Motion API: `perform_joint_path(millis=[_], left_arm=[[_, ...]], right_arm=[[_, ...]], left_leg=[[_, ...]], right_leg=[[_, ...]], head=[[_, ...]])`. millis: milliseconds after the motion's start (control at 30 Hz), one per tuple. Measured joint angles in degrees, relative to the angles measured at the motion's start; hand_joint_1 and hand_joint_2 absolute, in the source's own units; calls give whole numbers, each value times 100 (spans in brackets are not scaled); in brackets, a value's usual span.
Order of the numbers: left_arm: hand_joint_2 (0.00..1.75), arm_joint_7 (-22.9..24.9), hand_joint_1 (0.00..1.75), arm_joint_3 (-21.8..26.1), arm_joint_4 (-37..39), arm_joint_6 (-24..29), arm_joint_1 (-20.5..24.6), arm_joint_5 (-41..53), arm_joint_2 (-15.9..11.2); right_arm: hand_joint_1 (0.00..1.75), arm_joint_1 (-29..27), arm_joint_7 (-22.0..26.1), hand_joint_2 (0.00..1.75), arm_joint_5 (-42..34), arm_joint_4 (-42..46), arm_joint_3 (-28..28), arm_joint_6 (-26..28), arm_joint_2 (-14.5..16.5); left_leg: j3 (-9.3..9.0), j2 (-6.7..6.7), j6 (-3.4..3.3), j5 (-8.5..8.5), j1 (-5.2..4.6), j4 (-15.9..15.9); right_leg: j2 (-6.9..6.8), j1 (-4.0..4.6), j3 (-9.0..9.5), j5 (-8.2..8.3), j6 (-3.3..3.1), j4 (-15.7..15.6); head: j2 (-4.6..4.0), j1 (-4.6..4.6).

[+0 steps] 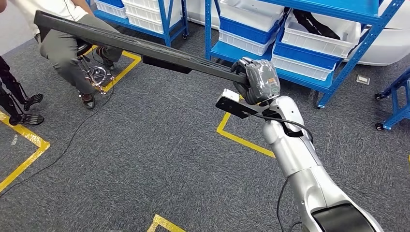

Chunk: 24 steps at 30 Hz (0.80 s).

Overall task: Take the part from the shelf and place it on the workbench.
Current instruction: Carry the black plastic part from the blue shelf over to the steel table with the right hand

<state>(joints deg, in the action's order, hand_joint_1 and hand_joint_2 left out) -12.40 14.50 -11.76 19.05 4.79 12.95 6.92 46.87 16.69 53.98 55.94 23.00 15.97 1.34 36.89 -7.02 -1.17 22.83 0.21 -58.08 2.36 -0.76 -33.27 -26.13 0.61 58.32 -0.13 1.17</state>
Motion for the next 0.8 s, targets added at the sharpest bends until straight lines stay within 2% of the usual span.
perform_joint_path(millis=[67, 133, 167, 200, 233, 267, 300, 333, 367, 400, 433, 500, 533, 567, 633, 667, 700, 733, 767, 800], left_arm=[[175, 23, 0, 5, 1, 28, -23, 50, -22], [175, 57, 0, 4, 2, 47, -24, 113, -36], [175, 74, 0, 2, 2, 52, -22, 141, -38], [175, 89, 0, 0, 2, 61, -22, 161, -42], [175, 101, 0, -1, 2, 70, -23, 170, -46], [175, 107, 0, -2, 2, 79, -23, 179, -54], [175, 112, 0, -2, 1, 86, -22, 188, -64], [175, 117, 0, -2, 1, 90, -17, 198, -68], [175, 127, 0, -2, 0, 92, -6, 208, -68], [175, 137, 0, -3, 0, 94, 6, 212, -64], [175, 148, 0, -3, 0, 95, 17, 215, -59], [175, 158, 0, -4, 0, 91, 25, 228, -61], [175, 163, 0, -5, 0, 85, 25, 242, -61], [175, 177, 0, -6, 0, 69, 30, 266, -65], [175, 219, 0, -13, 0, 38, 52, 326, -71], [175, 244, 0, -19, 0, 26, 64, 356, -75], [175, 263, 0, -23, 0, 23, 71, 376, -75], [175, 281, 0, -27, 0, 23, 72, 389, -75], [175, 293, 0, -28, 0, 22, 68, 395, -76], [175, 302, 0, -28, 0, 22, 63, 400, -77]], right_arm=[[175, -2, -1, 175, 16, 29, 8, 2, 24], [175, -6, -2, 175, 21, 60, 12, 5, 30], [175, -15, -2, 175, 23, 67, 13, 7, 24], [175, -32, -1, 175, 26, 72, 15, 8, 15], [175, -54, -1, 175, 28, 76, 17, 9, 5], [175, -77, -1, 175, 29, 84, 21, 9, -7], [175, -91, -1, 175, 28, 96, 25, 11, -17], [175, -97, -1, 175, 23, 114, 27, 14, -26], [175, -93, 0, 175, 14, 134, 27, 19, -38], [175, -88, 3, 175, 2, 151, 27, 27, -48], [175, -85, 7, 175, -13, 165, 28, 34, -55], [175, -91, 15, 175, -27, 178, 35, 45, -56], [175, -100, 15, 175, -18, 186, 40, 51, -57], [175, -117, 7, 175, 2, 198, 48, 62, -67], [175, -189, -31, 175, 44, 241, 70, 95, -118], [175, -249, -59, 175, 56, 272, 84, 108, -157], [175, -317, -83, 175, 61, 305, 99, 115, -193], [175, -381, -102, 175, 64, 339, 112, 118, -229], [175, -428, -116, 175, 68, 372, 122, 119, -257], [175, -456, -124, 175, 69, 405, 132, 120, -275]], left_leg=[[125, 234, 63, 146, 6, -227], [435, 549, 134, 501, 28, -867], [618, 612, 168, 658, 54, -1233], [750, 644, 198, 739, 82, -1494], [787, 667, 223, 720, 110, -1564], [705, 701, 245, 607, 138, -1412], [511, 772, 263, 435, 162, -1064], [286, 904, 273, 286, 170, -663], [102, 1006, 263, 170, 166, -333], [-10, 1076, 239, 112, 152, -130], [-39, 1086, 201, 104, 128, -63], [-36, 934, 98, 80, 87, -46], [-43, 862, 43, 64, 75, -28], [-50, 794, -17, 45, 69, -10], [-54, 659, -103, 23, 65, 6], [-50, 577, -130, 20, 56, 6], [-50, 482, -143, 20, 43, 6], [-50, 382, -152, 17, 25, 5], [-50, 289, -159, 15, 3, 4], [-51, 202, -165, 11, -18, 3]], right_leg=[[-137, -40, 19, 32, -85, -39], [-276, -45, 26, 35, -138, -52], [-350, -42, 24, 33, -146, -52], [-427, -40, 23, 29, -147, -51], [-502, -42, 21, 24, -142, -50], [-576, -47, 24, 17, -131, -49], [-647, -53, 31, 6, -113, -47], [-708, -47, 39, -10, -85, -44], [-768, -29, 49, -30, -49, -39], [-820, -8, 61, -45, -9, -39], [-869, 18, 77, -56, 36, -49], [-972, 32, 110, -70, 132, -73], [-926, 21, 100, -107, 167, -35], [-805, 5, 33, -198, 176, 121], [-457, -21, -280, -494, 127, 782], [-349, -11, -488, -645, 100, 1200], [-295, 2, -660, -730, 93, 1511], [-262, 21, -753, -736, 98, 1645], [-236, 44, -738, -657, 110, 1550], [-194, 64, -626, -510, 116, 1256]], head=[[0, 25], [0, 48], [0, 50], [0, 48], [0, 50], [0, 49], [0, 49], [0, 53], [0, 48], [0, 40], [0, 29], [0, 15], [0, 12], [0, 11], [0, -1], [0, -4], [0, -9], [0, -12], [0, -13], [0, -12]])
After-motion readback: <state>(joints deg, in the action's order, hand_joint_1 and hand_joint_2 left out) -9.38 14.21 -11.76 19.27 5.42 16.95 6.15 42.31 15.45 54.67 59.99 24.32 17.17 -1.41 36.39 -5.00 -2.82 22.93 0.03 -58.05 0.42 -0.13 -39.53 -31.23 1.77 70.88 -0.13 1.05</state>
